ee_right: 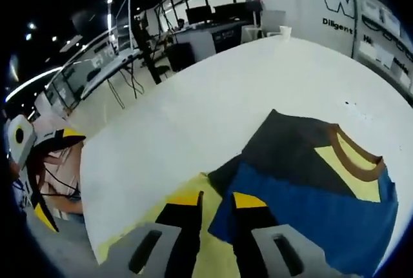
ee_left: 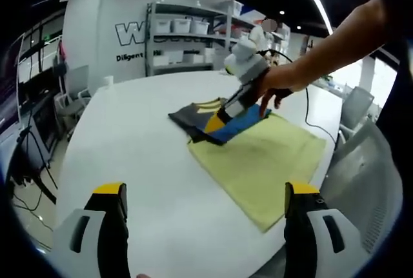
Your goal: Fold the garment on the visible template until the final outline fits inside the template.
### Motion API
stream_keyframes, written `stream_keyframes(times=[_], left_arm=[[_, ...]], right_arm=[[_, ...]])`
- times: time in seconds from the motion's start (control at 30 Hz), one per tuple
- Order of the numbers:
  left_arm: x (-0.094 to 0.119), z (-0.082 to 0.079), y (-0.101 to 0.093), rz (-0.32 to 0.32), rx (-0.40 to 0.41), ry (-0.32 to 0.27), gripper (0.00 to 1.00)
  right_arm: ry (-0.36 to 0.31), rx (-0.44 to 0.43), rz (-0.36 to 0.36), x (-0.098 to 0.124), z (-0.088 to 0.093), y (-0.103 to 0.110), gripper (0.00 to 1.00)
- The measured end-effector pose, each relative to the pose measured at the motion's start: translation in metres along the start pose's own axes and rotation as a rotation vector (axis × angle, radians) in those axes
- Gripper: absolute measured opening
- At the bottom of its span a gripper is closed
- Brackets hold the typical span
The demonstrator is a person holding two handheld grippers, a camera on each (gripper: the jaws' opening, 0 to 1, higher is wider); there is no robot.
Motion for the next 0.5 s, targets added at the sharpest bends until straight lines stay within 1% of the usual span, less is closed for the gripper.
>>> stream_keyframes(times=[0.07, 0.2, 0.23, 0.27, 0.3, 0.37, 0.43, 0.5], left_arm=[[0.000, -0.001, 0.000, 0.001, 0.005, -0.004, 0.99], [-0.002, -0.004, -0.002, 0.006, -0.002, -0.010, 0.99], [-0.003, -0.006, -0.003, 0.011, -0.006, -0.013, 0.99], [-0.004, -0.006, -0.004, 0.014, -0.008, -0.016, 0.99], [-0.005, -0.007, -0.005, 0.016, -0.010, -0.019, 0.99], [-0.006, -0.008, -0.007, 0.024, -0.016, -0.021, 0.99], [-0.007, -0.009, -0.007, 0.027, -0.027, -0.021, 0.99], [-0.008, -0.010, -0.006, 0.030, -0.024, -0.023, 0.99]], right_arm=[[-0.008, -0.025, -0.007, 0.005, -0.002, 0.001, 0.27], [-0.030, -0.010, 0.001, 0.018, -0.005, -0.003, 0.31], [-0.055, -0.007, 0.016, 0.026, -0.004, -0.004, 0.33], [-0.077, 0.007, 0.028, 0.033, -0.002, -0.006, 0.36], [-0.080, 0.017, 0.036, 0.038, 0.001, -0.008, 0.39], [-0.065, 0.065, 0.070, 0.050, 0.007, -0.014, 0.43], [-0.055, 0.108, 0.095, 0.064, 0.013, -0.019, 0.43], [-0.047, 0.136, 0.105, 0.073, 0.018, -0.022, 0.43]])
Point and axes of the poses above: the point that each gripper's makers call its tool centre point, and the gripper's own axes: x roughly backward along the fingers, y roughly to its left, z roughly out of its underside, the point moved 10 cm from there along x, roughly backward along the fingers, and after that the axes turned 14 degrees about -z, right-handed, at the moved point
